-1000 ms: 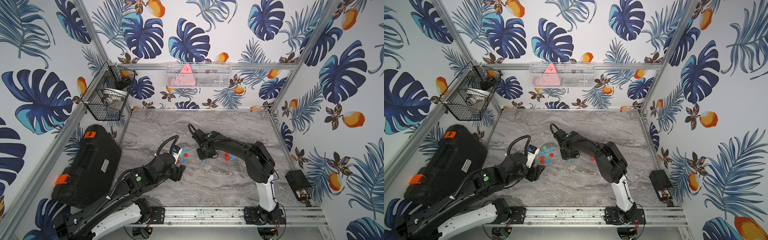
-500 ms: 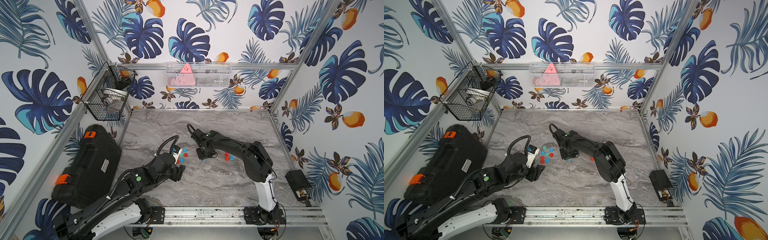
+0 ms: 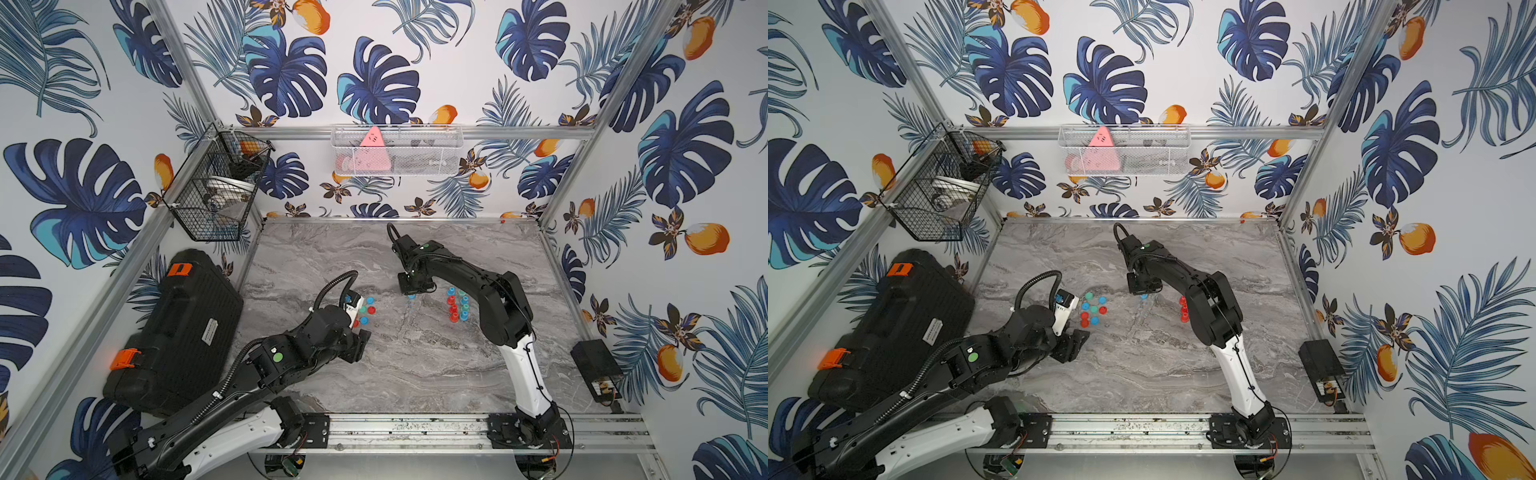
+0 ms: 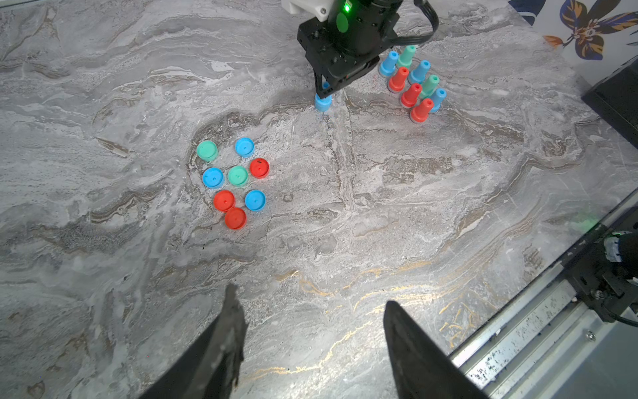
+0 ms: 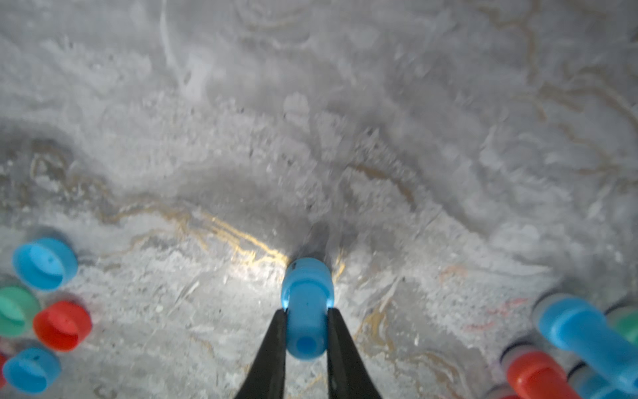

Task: Close the stamp cap
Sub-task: Move the stamp at the center of the board.

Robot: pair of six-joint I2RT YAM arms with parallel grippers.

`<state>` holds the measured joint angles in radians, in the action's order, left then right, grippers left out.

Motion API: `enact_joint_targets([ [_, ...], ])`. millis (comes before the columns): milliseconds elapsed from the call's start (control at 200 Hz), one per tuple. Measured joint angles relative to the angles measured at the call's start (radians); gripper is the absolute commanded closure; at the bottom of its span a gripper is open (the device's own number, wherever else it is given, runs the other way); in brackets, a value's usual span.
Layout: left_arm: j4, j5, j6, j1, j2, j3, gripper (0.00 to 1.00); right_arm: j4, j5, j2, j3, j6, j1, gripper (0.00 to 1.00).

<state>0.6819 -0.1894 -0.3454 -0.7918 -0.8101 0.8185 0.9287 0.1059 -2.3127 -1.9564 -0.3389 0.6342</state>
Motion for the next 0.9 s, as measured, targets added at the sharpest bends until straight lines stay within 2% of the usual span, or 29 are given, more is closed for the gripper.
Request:
enact_joint_targets([
  [595,0.0,0.001,0.0,0.001,-0.001,0.0,0.32,0.013,0.092,-0.247,-0.41,0.01,-0.073,0.92],
  [901,0.0,0.004,0.0,0.003,-0.003,0.0,0.32,0.013,0.09,-0.326,-0.541,0.01,-0.099,0.92],
])
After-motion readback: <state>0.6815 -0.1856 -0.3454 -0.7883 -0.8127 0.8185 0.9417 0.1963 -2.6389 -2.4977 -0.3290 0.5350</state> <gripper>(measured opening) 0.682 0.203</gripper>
